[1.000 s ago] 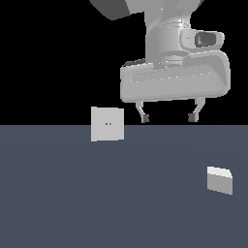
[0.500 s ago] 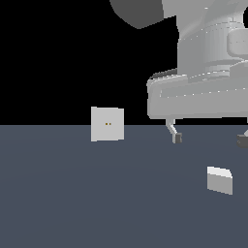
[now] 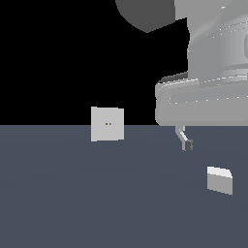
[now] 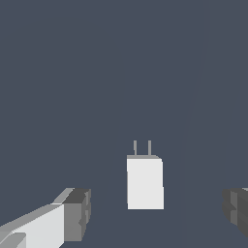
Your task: Plug the charger into the wall socket.
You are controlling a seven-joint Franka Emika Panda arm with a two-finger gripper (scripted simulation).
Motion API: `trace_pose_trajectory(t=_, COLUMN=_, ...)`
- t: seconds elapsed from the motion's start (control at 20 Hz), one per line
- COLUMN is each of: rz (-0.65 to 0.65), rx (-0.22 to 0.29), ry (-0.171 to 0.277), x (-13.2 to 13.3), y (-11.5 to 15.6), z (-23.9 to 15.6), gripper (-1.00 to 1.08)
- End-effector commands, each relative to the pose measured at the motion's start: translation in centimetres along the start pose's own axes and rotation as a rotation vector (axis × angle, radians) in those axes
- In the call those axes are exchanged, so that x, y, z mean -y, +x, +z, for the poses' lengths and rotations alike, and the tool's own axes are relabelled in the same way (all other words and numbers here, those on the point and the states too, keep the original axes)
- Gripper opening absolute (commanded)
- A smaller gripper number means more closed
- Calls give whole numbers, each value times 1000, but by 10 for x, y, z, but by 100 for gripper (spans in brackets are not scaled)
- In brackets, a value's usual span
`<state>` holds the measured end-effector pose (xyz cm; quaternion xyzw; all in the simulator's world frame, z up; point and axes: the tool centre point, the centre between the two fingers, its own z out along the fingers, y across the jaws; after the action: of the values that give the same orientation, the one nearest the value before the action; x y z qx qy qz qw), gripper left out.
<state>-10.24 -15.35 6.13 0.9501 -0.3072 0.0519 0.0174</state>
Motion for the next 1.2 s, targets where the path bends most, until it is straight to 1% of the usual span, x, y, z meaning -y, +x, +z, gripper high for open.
trace_pose_trajectory(t=0.0, rz=-4, rx=0, ry=1, x=2, y=0, z=-1, gripper=100)
trace_pose_trajectory(t=0.3, rz=-3, rx=0, ry=1, x=1, y=0, z=4, gripper=100)
trace_pose_trajectory(t=0.75, rz=-3, rx=1, ry=2, x=2, y=-5, z=40, gripper=100)
trace_pose_trajectory(t=1.05, rz=-4, rx=1, ry=2, x=2, y=-6, z=49, gripper=100)
trace_pose_trajectory(t=1.1, rz=-4, rx=1, ry=2, x=2, y=-6, z=49, gripper=-100)
trace_pose_trajectory(t=1.15, rz=-4, rx=1, ry=2, x=2, y=-6, z=49, gripper=-100)
